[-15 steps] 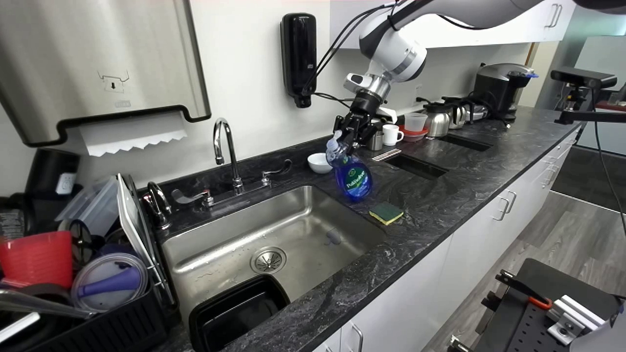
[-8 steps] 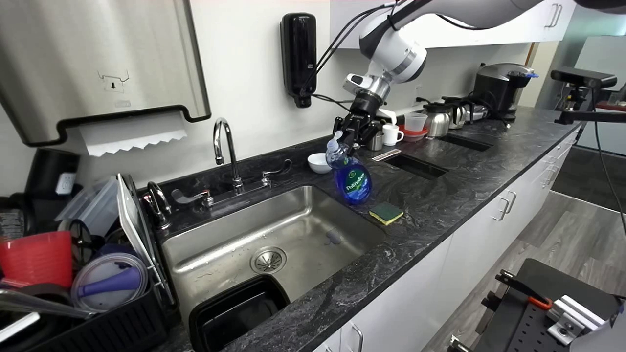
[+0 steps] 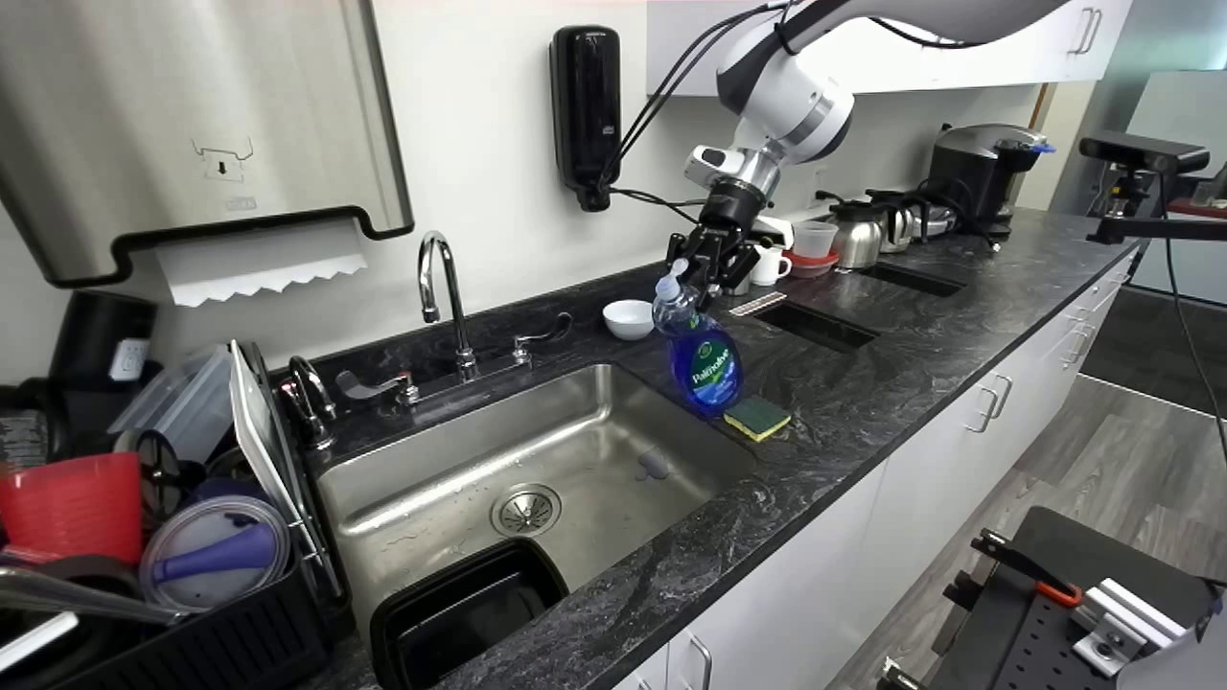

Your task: Pour the liquid soap into the sink

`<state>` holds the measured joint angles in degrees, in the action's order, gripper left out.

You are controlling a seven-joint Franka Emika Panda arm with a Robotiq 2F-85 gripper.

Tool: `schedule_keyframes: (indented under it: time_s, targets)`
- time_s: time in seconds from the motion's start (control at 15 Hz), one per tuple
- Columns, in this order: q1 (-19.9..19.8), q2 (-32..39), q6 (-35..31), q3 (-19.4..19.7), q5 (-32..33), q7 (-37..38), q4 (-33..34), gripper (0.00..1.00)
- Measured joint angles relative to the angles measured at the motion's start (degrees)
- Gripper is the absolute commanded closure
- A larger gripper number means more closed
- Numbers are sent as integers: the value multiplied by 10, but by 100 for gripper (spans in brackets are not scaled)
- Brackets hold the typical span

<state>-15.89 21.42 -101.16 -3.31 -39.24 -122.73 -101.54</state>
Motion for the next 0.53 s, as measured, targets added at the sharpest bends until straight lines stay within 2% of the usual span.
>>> schedule_keyframes:
  time_s: [0.53]
  targets:
    - [0,-54,-1,40,-17,-24,-69,76]
